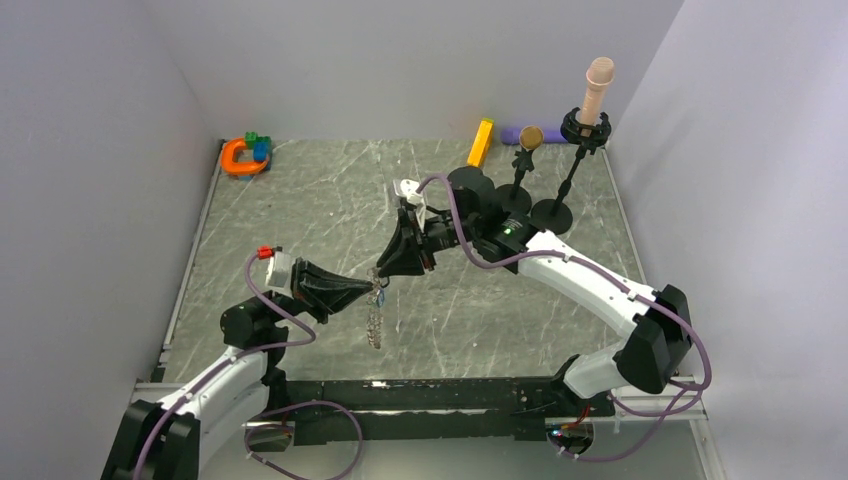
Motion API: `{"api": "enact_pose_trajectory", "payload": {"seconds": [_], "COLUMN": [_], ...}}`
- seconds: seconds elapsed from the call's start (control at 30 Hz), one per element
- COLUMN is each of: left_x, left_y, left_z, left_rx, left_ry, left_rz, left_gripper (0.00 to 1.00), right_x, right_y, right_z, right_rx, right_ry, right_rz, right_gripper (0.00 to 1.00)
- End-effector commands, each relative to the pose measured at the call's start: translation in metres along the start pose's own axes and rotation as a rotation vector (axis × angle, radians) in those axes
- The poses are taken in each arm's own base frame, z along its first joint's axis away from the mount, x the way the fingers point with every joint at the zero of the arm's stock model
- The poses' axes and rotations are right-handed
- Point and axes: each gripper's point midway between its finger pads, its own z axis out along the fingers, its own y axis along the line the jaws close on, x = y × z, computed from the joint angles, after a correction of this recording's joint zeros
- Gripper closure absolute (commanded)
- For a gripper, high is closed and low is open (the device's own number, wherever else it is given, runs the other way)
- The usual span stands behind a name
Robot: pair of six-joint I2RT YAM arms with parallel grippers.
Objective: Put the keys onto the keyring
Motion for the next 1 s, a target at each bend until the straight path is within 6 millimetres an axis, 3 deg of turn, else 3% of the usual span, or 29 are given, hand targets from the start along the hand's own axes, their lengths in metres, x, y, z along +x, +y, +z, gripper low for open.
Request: {"api": "enact_pose_trajectory", "payload": {"seconds": [0.0,0.27,0.73,0.97], "left_x": [-0.019,-0.018,-0.024,-0.024], "left_y": [-0.008,0.003,0.001,-0.001], "left_z": [0.006,0.005,0.007,0.008], "left_rx": [0.037,-0.027,-0.018,-0.011], "left_ry": [-0.045,-0.039,-0.055,-0.056], "left_rz": [0.103,0.108,0.113,0.110], "left_gripper": [1.00,1.00,1.00,1.00], "right_x": [-0.008,-0.007,0.002,0.004], "right_y": [0.003,0.014,0.013,0.012], "right_z": [0.003,0.006,0.009,0.011], "right_rx": [-0.013,-0.058,-0.056,-0.059], "right_ry": [-0.018,-0.018,0.001,0.004], "right_rz": [-0.026,-0.031,-0.016,-0.007], "right_gripper": [0.72,0.72,0.72,0.78]}}
